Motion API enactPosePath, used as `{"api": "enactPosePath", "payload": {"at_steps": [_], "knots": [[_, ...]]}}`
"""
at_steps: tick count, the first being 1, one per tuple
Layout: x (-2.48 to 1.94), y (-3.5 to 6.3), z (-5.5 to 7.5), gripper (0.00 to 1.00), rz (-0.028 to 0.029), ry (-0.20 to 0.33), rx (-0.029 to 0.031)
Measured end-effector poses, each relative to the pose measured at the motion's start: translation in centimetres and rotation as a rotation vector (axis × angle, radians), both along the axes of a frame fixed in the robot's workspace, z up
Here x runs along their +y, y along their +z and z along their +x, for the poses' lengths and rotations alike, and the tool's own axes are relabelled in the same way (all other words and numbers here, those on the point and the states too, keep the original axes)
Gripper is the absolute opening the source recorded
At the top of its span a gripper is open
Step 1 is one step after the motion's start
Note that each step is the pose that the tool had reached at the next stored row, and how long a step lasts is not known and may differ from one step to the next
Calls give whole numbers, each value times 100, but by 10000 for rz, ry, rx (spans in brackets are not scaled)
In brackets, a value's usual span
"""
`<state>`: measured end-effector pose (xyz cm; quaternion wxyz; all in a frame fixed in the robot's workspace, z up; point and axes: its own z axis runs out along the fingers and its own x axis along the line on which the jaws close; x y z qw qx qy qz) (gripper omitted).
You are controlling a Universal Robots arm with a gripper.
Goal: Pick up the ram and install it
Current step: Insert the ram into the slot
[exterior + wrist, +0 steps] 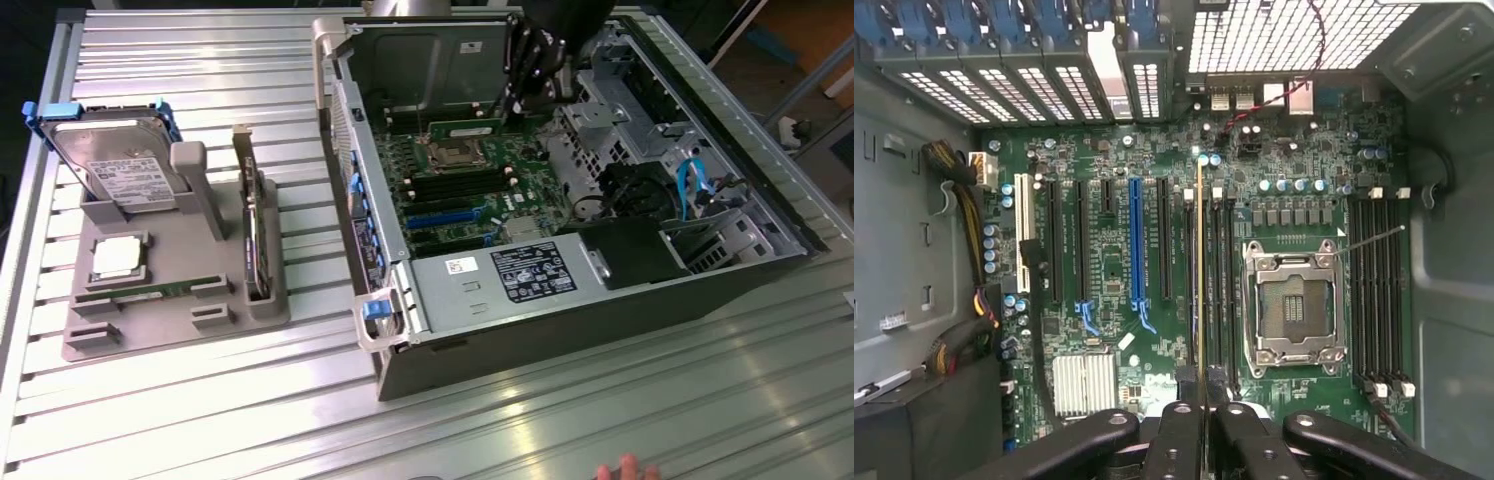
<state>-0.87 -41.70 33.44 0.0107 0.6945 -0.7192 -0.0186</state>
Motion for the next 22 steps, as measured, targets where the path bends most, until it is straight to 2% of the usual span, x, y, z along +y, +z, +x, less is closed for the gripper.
{"api": "enactPosePath", "payload": {"at_steps": [10,22], "knots": [[0,-153,0,12,-1,-1,-43],[0,-366,0,12,-1,-1,-125]]}}
